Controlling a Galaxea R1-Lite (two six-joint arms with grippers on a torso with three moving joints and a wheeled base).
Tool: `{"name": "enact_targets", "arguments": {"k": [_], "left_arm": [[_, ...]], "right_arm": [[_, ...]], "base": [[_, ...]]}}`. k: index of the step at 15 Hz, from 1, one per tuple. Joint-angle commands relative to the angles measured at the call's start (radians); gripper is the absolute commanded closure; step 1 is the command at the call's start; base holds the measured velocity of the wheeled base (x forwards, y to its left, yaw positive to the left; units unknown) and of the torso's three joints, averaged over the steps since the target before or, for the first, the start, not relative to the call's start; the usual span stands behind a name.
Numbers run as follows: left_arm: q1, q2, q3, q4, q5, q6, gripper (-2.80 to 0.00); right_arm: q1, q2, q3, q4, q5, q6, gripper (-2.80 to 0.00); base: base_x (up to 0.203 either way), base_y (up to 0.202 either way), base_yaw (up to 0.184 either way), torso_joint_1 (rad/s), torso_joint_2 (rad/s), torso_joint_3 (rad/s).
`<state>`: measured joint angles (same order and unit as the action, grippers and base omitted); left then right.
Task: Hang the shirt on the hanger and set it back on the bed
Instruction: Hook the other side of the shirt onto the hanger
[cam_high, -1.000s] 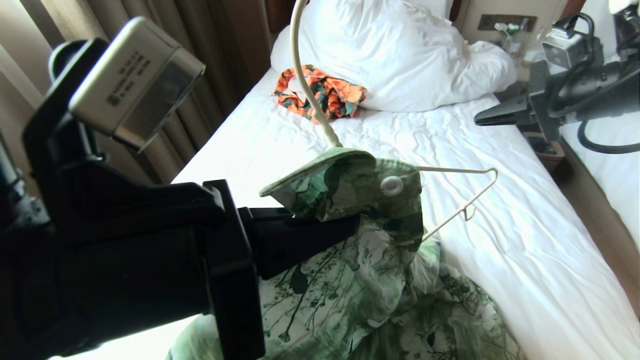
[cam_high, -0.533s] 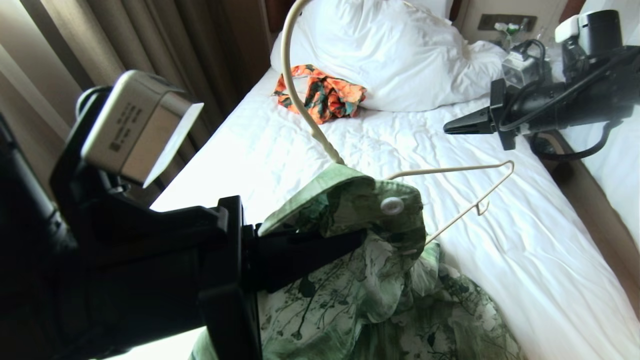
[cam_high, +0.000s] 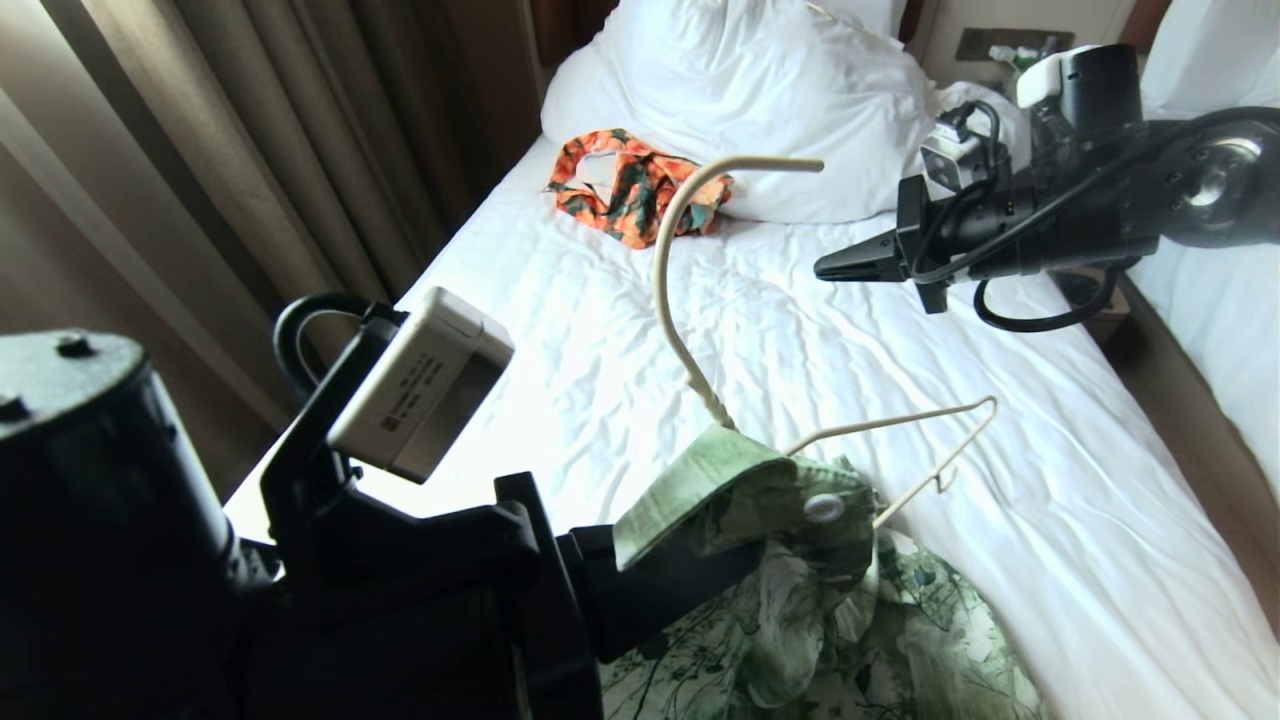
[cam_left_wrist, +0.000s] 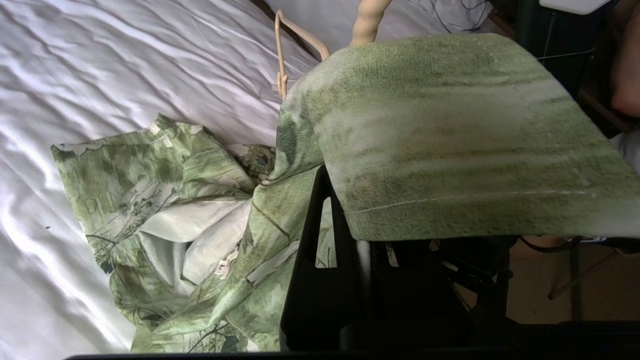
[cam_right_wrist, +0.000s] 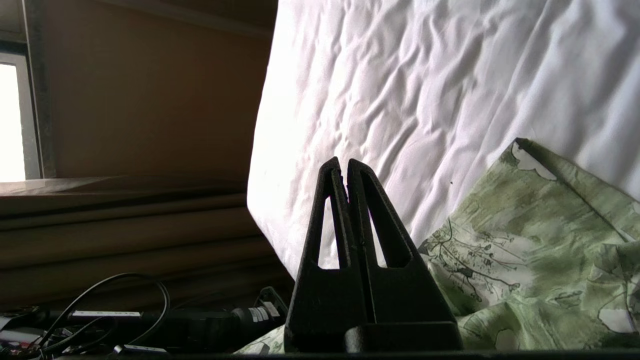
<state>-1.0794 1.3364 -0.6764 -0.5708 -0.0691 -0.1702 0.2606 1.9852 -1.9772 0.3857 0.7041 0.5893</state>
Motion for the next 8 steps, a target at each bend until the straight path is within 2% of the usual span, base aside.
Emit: {"name": "enact_targets", "arguments": {"k": [1, 2, 4, 6, 8], "left_arm": [[-0.003, 0.007, 0.019, -0.002, 0.019, 0.000, 0.00], [-0.017, 0.013, 0.028, -0.003, 0.016, 0.000, 0.00], [-0.040, 0.049, 0.053, -0.010, 0.020, -0.007, 0.00], [-0.049, 0.068, 0.073, -0.015, 0.020, -0.016, 0.00], [-0.090, 0.068, 0.087, -0.015, 0.021, -0.056, 0.00]], "right_arm": [[0.002, -0.024, 0.009, 0.084, -0.021, -0.027, 0.00], [0.005, -0.008, 0.010, 0.122, -0.064, -0.080, 0.00], [0.035, 0.016, 0.011, 0.160, -0.162, -0.095, 0.00], [0.064, 0.026, 0.012, 0.164, -0.192, -0.098, 0.00], [0.100, 0.040, 0.011, 0.162, -0.193, -0.111, 0.00]], "base": [[0.000, 0.000, 0.000, 0.000, 0.00, 0.000], [0.000, 0.000, 0.000, 0.000, 0.00, 0.000], [0.000, 0.000, 0.000, 0.000, 0.00, 0.000], [0.000, 0.000, 0.000, 0.000, 0.00, 0.000], [0.000, 0.000, 0.000, 0.000, 0.00, 0.000]]}}
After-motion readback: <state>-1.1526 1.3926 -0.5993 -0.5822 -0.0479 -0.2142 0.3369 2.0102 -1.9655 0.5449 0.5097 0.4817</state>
